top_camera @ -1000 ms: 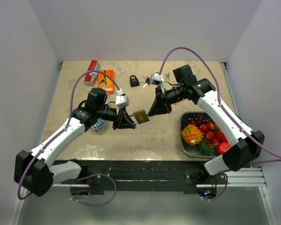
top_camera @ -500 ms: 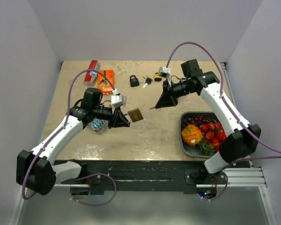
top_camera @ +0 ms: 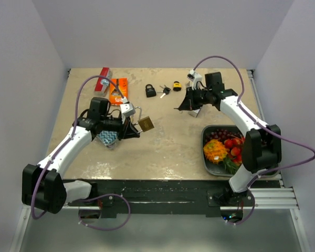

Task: Lock with the key
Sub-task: Place the key at the center of the board.

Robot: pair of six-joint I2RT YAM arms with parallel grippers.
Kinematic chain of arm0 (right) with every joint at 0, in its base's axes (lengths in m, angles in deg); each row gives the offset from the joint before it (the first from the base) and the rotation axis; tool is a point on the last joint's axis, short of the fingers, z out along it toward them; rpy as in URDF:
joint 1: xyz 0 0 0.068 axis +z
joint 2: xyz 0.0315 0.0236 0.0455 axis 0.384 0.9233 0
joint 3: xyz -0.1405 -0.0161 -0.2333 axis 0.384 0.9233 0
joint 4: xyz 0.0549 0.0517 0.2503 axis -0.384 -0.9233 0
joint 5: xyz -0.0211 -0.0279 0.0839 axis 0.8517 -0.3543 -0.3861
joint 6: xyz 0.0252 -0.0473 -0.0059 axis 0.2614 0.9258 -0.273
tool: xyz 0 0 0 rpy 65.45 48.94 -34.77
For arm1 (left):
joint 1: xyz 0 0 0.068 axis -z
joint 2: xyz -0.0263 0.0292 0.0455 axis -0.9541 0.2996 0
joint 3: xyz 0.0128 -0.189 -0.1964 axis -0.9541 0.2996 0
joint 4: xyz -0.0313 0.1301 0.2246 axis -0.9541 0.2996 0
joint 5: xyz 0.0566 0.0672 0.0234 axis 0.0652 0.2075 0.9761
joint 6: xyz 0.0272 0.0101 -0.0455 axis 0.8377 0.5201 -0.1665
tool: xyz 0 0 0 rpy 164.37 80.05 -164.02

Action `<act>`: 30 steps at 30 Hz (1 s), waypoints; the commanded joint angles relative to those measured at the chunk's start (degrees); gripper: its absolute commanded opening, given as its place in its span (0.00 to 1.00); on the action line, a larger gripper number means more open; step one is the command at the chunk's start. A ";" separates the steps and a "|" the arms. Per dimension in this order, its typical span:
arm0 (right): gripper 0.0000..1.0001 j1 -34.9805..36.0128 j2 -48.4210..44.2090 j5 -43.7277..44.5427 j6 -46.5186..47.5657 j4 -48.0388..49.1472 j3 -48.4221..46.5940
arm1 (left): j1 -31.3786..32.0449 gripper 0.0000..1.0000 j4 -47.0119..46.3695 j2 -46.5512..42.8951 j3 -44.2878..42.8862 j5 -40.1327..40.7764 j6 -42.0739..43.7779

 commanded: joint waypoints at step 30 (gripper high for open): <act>0.34 2.53 23.04 22.99 -19.28 25.71 -5.30 | -1.03 0.00 -14.72 -2.32 2.75 1.79 -9.64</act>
